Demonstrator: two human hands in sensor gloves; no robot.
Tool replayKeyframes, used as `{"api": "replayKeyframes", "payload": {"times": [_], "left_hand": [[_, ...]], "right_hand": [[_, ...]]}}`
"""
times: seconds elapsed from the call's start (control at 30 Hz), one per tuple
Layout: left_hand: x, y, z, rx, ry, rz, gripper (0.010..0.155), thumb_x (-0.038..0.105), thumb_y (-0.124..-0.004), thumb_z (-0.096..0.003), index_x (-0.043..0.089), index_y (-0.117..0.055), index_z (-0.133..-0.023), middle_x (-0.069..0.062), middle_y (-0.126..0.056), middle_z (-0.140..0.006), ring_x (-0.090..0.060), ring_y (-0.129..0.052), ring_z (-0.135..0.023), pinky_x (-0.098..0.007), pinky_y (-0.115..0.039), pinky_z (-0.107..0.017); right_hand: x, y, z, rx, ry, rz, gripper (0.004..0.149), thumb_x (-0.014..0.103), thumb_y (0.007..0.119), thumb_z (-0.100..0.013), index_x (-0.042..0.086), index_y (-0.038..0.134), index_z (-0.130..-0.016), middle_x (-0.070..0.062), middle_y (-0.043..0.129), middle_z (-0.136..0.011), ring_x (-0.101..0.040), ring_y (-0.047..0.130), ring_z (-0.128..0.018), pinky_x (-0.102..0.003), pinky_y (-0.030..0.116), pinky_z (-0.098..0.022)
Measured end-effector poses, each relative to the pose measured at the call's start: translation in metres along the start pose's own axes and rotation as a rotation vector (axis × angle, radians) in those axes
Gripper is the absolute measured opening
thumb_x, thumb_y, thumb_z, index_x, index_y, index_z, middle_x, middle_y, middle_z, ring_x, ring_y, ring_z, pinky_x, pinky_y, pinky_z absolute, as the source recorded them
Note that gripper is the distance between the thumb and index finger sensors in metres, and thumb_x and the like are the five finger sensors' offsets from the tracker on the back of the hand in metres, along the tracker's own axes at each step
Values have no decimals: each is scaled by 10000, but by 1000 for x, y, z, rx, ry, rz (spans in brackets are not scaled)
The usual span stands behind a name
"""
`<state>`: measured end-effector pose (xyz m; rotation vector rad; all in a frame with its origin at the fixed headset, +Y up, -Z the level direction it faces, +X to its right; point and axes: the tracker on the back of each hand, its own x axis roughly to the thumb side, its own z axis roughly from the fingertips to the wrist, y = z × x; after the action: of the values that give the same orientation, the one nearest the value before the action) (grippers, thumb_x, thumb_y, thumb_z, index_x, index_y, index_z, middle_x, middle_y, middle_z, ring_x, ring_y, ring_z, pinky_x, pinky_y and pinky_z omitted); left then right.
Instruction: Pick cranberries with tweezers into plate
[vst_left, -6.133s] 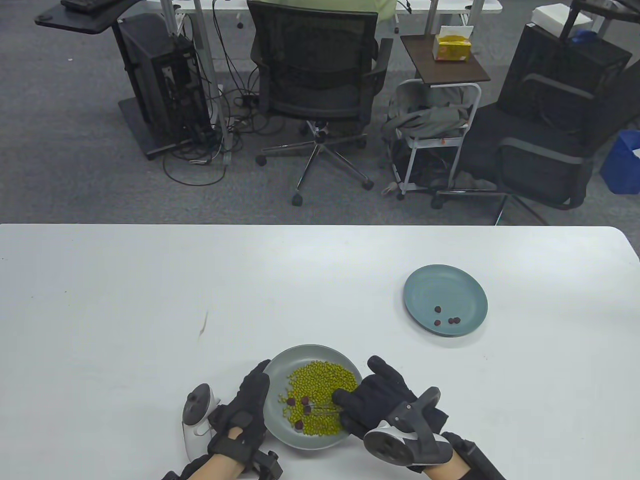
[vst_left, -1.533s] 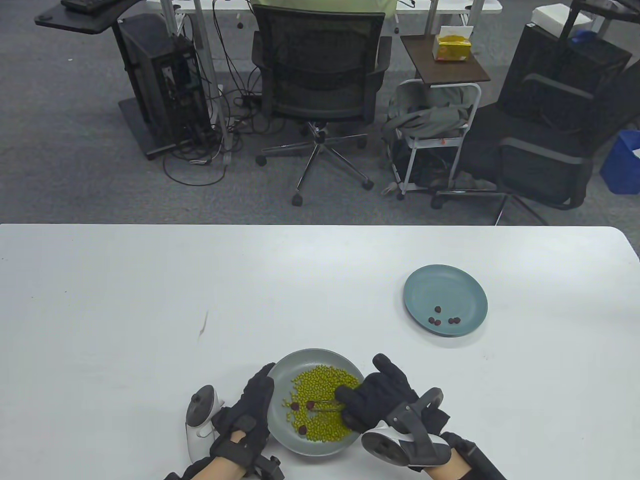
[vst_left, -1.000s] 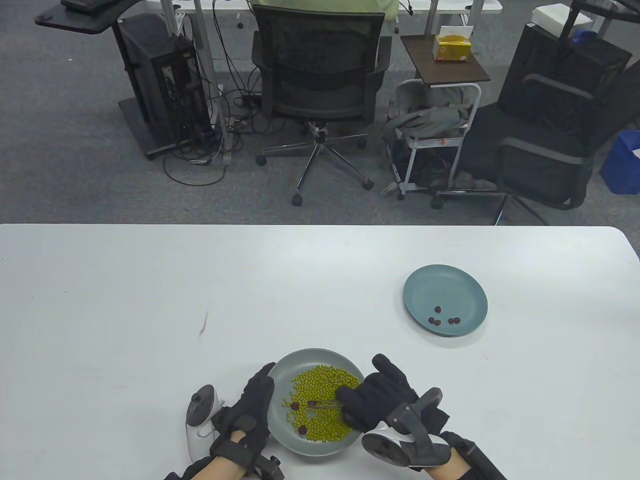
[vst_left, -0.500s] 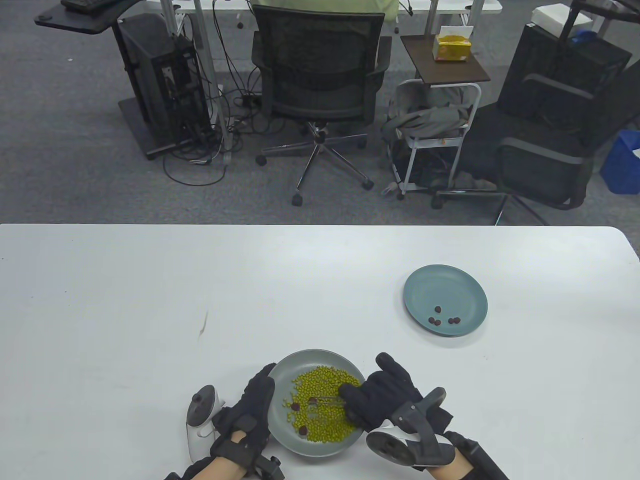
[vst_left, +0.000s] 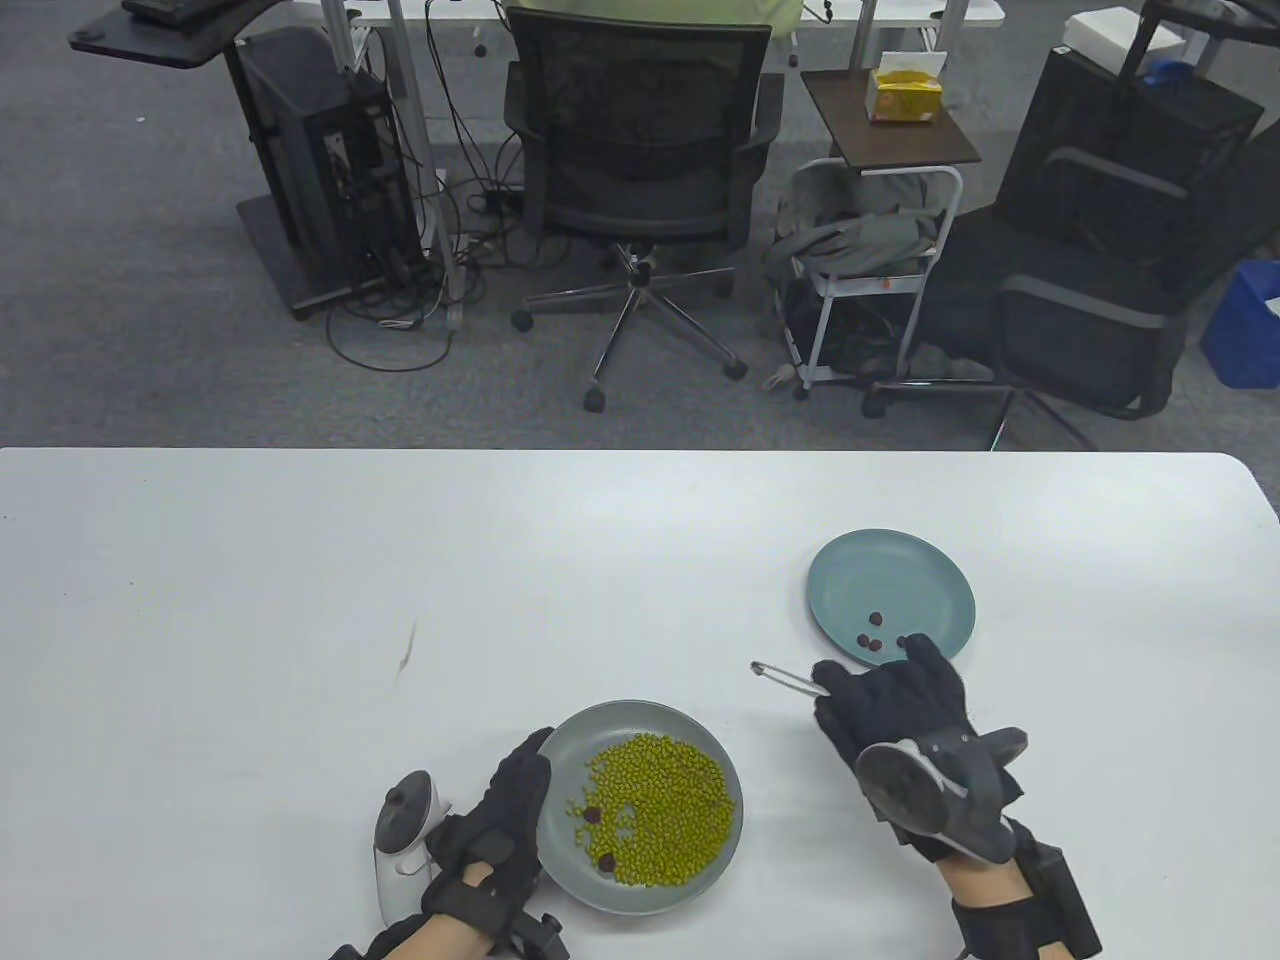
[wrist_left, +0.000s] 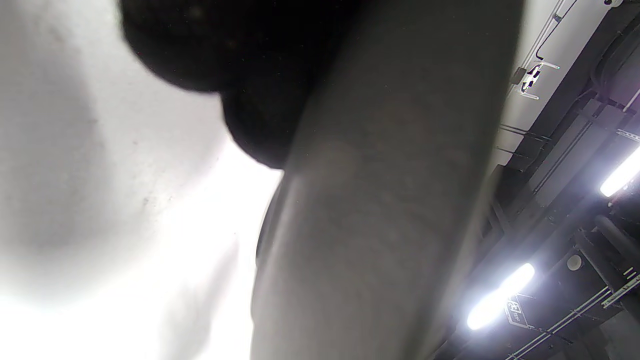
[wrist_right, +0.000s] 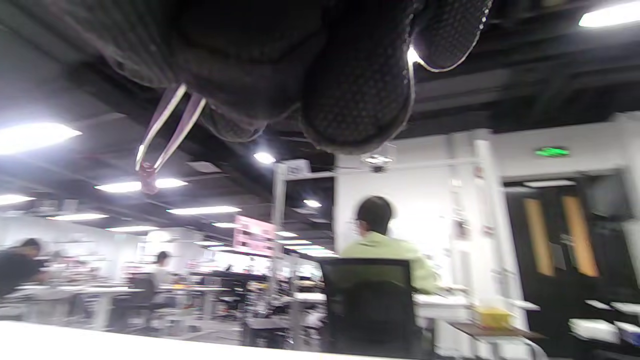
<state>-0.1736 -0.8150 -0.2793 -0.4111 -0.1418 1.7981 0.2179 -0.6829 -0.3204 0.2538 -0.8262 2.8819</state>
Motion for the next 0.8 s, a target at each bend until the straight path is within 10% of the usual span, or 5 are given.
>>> {"api": "replayKeyframes", "payload": {"times": [0.3,0.8], "left_hand": [[0,1,0,6,-2,0,626,528,-572,-544,225,-354,-1047,-70,-685,-952,-242,-1049,-420,-317,-905,-240],[0,1,0,9,0,-10,628,528,-573,-543,225,-354,-1047,-70,-684,-953,-243,-1048,-420,-318,-904,-241]], "right_hand": [[-81,53,-3,185,376,136,456,514,713,-369,304,868,-743,161,903,-469,-117,911,-565,-478,507,-746],[-88,83,-2,293,421,214,455,513,718,-367,298,880,-733,160,912,-460,-118,924,-548,-477,530,-735]]}}
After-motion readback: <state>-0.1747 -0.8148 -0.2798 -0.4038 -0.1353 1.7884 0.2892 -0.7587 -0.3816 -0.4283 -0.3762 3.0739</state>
